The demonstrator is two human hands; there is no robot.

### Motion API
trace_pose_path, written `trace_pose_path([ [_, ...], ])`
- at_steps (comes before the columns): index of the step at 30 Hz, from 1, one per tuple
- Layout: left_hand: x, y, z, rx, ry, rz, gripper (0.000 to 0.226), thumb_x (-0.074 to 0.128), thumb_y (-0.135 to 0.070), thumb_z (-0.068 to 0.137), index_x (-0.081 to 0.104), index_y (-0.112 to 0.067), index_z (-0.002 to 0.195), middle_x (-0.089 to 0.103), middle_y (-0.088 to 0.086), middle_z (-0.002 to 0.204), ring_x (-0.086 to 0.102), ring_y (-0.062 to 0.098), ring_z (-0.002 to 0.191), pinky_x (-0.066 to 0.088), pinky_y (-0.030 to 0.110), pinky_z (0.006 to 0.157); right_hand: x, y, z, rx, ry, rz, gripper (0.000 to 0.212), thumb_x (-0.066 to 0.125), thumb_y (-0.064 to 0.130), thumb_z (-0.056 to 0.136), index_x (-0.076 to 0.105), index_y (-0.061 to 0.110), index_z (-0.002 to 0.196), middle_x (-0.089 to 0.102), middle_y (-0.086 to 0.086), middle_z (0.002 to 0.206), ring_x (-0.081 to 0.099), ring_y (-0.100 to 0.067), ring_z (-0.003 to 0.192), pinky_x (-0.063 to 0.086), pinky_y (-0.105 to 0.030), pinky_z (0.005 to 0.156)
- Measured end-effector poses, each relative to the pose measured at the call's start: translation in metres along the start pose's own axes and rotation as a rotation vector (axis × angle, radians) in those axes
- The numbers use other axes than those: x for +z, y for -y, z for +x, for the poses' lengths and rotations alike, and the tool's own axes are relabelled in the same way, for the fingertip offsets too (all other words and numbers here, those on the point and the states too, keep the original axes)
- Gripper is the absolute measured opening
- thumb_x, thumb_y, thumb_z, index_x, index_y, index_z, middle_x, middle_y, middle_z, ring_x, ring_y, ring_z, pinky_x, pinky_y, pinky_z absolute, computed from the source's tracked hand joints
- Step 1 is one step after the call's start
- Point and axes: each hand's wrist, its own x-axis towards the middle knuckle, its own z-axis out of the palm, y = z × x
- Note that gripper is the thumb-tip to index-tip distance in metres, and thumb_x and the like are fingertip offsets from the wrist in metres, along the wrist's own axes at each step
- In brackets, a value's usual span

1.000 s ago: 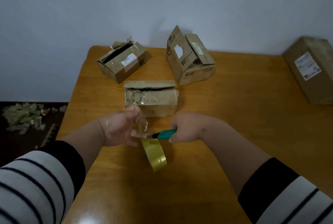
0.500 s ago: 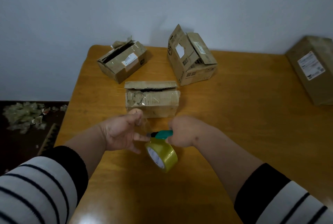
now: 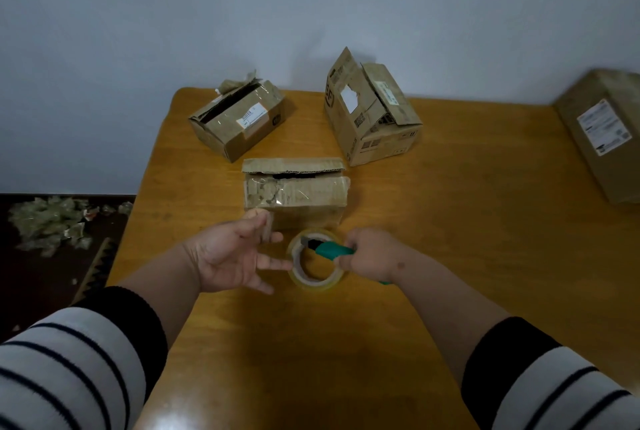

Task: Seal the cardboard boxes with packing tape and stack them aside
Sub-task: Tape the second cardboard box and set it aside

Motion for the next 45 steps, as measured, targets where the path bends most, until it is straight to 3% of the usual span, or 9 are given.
trace_pose_path([
  [3,-0.003,0.0,-0.001,0.017,-0.017,-0.022,0.054,0.051,-0.043,0.088,0.037,-0.046,0.14,0.044,0.004,0.141,0.062,0.045,0.113,0.025,0.079,0.1,0.009,-0.01,0.003,0.058,0.0,0.154,0.027,0.06,0.044,0.092,0.06,0.021,0.106,0.06,0.002,0.091,0.058,-0.012,0.077,0.046,-0.028,0.063],
  [6,-0.008,0.0,-0.004,0.026,-0.026,0.0,0.017,0.053,-0.043,0.085,0.059,-0.034,0.099,0.047,0.004,0.13,0.061,0.044,0.115,0.025,0.079,0.099,0.017,-0.023,0.003,0.092,-0.046,0.29,0.023,0.061,0.043,0.091,0.059,0.023,0.1,0.06,0.001,0.09,0.058,-0.013,0.074,0.042,-0.028,0.059],
  [10,-0.015,0.002,-0.009,0.035,-0.024,0.037,0.016,0.054,-0.044,0.082,0.056,-0.028,0.082,0.049,0.002,0.124,0.056,0.041,0.117,0.029,0.078,0.097,0.025,-0.042,0.003,0.221,-0.19,0.373,0.022,0.057,0.038,0.095,0.052,0.02,0.107,0.054,0.0,0.085,0.051,-0.015,0.067,0.036,-0.028,0.055],
  [15,-0.013,0.002,-0.015,0.028,-0.007,0.041,0.029,0.05,-0.046,0.086,0.071,-0.026,0.082,0.054,0.001,0.129,0.048,0.041,0.127,0.031,0.077,0.097,0.049,-0.047,0.008,0.244,-0.117,0.257,0.028,0.057,0.037,0.095,0.05,0.015,0.11,0.055,0.0,0.09,0.054,-0.014,0.073,0.038,-0.027,0.054],
  [22,-0.008,-0.005,-0.024,0.018,0.051,0.076,0.043,0.045,-0.051,0.088,0.079,-0.026,0.097,0.042,-0.006,0.149,0.039,0.035,0.136,0.032,0.074,0.1,0.049,-0.03,0.019,0.171,-0.146,-0.098,0.026,0.051,0.034,0.095,0.061,0.014,0.108,0.057,-0.003,0.108,0.057,-0.02,0.096,0.054,-0.036,0.083],
  [26,-0.006,-0.009,-0.03,0.008,0.1,0.07,0.048,0.047,-0.052,0.086,0.076,-0.022,0.109,0.039,-0.005,0.153,0.038,0.033,0.137,0.031,0.073,0.101,0.022,0.016,0.019,0.097,-0.315,0.514,0.009,0.057,0.029,0.094,0.063,0.023,0.093,0.063,0.005,0.094,0.061,-0.019,0.093,0.052,-0.035,0.082],
  [33,-0.012,-0.012,-0.04,0.022,0.171,0.074,0.057,0.04,-0.053,0.091,0.065,-0.018,0.129,0.049,-0.004,0.147,0.035,0.031,0.14,0.028,0.073,0.104,0.014,0.072,0.013,-0.047,0.31,1.367,0.032,0.053,0.018,0.089,0.065,0.015,0.118,0.068,-0.003,0.105,0.061,-0.023,0.102,0.048,-0.035,0.083],
  [40,-0.022,-0.018,-0.048,0.046,0.206,0.107,0.063,0.037,-0.054,0.091,0.059,-0.014,0.134,0.046,-0.003,0.15,0.036,0.03,0.141,0.026,0.073,0.105,0.017,0.078,0.016,-0.173,0.413,1.47,0.017,0.069,0.013,0.07,0.073,0.019,0.085,0.065,-0.003,0.09,0.06,-0.018,0.088,0.046,-0.036,0.084],
  [45,-0.026,-0.024,-0.048,0.058,0.231,0.096,0.062,0.032,-0.052,0.094,0.057,-0.015,0.136,0.051,-0.002,0.147,0.036,0.029,0.14,0.028,0.071,0.106,0.012,0.08,0.018,-0.236,0.416,1.465,0.017,0.068,0.014,0.072,0.066,0.017,0.089,0.064,-0.004,0.094,0.058,-0.018,0.093,0.047,-0.035,0.081],
])
